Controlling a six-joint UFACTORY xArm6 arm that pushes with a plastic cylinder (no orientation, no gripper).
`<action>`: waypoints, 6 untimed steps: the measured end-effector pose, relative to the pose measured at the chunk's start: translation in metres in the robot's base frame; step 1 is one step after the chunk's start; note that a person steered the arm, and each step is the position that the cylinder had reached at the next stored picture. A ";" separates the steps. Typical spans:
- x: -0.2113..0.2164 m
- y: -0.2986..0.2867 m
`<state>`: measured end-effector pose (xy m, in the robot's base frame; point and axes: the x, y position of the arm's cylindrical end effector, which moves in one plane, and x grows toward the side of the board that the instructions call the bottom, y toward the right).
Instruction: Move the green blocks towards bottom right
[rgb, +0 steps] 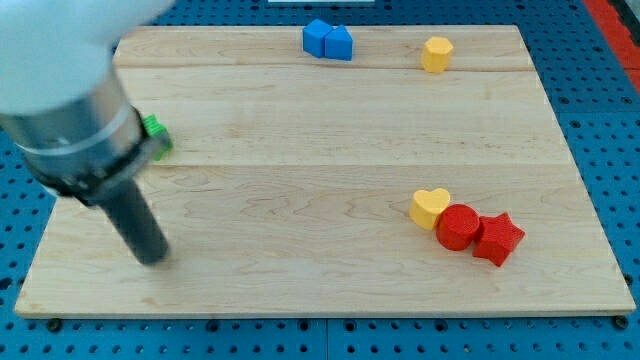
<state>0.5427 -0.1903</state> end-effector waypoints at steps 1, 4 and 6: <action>-0.064 -0.035; -0.134 -0.101; -0.144 -0.013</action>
